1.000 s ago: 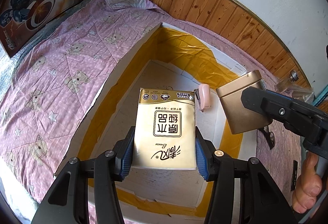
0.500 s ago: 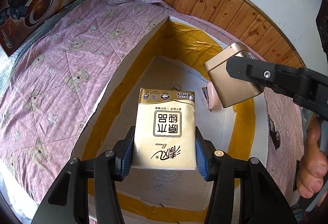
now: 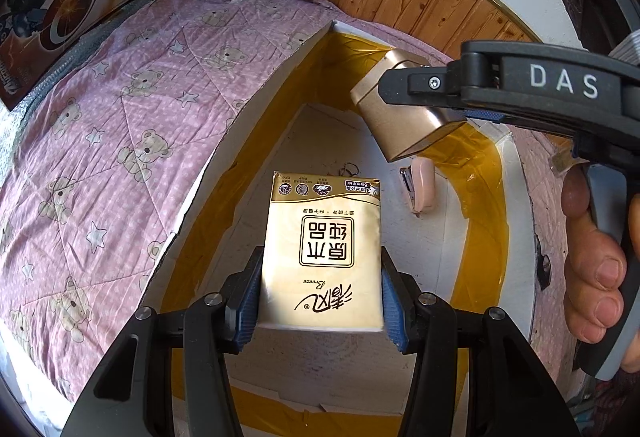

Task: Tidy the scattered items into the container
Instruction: 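Open the right tool to drop the gold tin while the left tool drops the tissue pack into the box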

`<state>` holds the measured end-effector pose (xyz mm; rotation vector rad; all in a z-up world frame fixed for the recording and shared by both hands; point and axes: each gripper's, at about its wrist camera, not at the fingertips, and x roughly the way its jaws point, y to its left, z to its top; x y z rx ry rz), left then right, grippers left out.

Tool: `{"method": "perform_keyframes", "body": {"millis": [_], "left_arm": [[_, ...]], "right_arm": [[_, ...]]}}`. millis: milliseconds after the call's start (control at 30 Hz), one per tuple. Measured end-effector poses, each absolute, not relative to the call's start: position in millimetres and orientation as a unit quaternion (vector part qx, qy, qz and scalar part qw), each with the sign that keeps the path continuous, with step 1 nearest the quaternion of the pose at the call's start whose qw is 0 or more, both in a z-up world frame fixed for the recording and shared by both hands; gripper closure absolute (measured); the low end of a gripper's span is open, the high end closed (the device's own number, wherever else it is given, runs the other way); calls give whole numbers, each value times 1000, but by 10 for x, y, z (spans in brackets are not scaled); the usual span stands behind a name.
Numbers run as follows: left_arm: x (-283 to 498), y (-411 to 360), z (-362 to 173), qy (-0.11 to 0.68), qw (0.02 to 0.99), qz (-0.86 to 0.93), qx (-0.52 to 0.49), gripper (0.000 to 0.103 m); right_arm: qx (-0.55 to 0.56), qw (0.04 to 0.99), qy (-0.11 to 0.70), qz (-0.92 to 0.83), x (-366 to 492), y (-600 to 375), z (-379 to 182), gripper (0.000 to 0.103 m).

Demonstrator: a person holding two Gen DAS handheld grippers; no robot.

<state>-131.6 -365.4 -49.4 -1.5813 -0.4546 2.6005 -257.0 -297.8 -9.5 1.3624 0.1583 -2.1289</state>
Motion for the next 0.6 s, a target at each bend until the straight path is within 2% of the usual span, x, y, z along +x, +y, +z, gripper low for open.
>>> {"method": "perform_keyframes", "body": {"millis": [600], "left_arm": [[-1404, -3672, -572, -145, 35, 834, -531, 49]], "right_arm": [[507, 281, 84, -810, -2908, -3226, -367, 49]]}}
